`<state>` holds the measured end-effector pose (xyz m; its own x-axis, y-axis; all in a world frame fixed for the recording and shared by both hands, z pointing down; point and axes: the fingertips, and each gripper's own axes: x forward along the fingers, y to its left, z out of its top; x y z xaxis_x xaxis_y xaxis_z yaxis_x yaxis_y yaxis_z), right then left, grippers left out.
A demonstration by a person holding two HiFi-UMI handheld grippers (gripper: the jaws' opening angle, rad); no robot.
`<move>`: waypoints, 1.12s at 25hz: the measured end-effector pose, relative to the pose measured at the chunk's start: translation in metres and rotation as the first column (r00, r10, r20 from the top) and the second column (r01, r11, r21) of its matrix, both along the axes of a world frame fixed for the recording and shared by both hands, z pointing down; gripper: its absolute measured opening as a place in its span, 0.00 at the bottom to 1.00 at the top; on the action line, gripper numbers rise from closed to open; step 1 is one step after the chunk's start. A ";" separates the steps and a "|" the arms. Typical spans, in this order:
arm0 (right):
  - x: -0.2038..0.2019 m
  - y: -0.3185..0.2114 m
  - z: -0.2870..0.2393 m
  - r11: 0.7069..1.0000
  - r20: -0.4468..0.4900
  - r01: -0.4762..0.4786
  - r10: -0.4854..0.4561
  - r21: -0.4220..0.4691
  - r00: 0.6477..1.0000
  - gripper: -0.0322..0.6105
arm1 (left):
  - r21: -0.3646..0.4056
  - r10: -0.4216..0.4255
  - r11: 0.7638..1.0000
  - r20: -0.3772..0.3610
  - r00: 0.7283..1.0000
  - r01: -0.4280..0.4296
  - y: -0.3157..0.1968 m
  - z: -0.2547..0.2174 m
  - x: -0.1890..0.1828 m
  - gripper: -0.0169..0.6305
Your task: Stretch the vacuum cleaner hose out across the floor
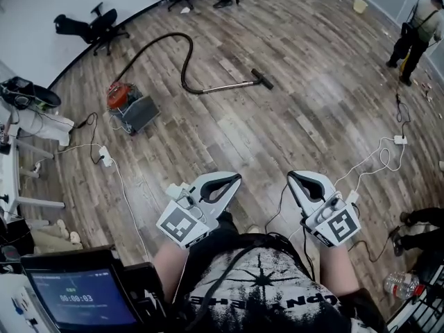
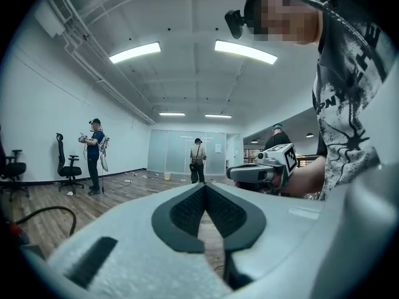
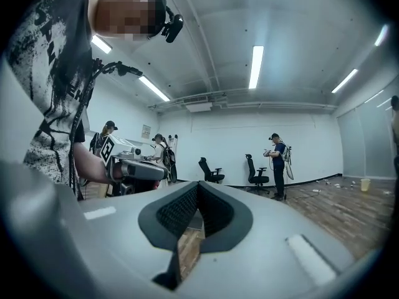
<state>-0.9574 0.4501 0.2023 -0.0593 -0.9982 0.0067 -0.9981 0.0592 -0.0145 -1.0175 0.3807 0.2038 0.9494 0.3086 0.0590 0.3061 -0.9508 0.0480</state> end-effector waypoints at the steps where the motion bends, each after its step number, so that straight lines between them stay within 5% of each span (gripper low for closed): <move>1: 0.005 -0.009 0.001 1.000 -0.007 0.002 -0.002 0.000 1.000 0.06 | -0.001 0.003 1.000 0.014 1.000 -0.003 -0.008 0.005 0.005 0.03; 14: 0.069 -0.139 -0.011 0.993 -0.047 -0.119 0.119 0.006 0.992 0.06 | 0.043 0.152 0.987 0.017 0.988 -0.153 -0.137 -0.003 0.090 0.03; 28: 0.117 -0.236 0.019 0.971 -0.052 -0.230 0.227 -0.071 0.973 0.06 | -0.017 0.224 0.975 0.047 0.973 -0.223 -0.238 0.029 0.127 0.03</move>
<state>-0.8405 0.2142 0.2214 0.1721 -0.9817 0.0809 -0.9849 -0.1699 0.0336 -0.8908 0.1432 0.2328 0.8524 0.5135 0.0989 0.5078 -0.8579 0.0782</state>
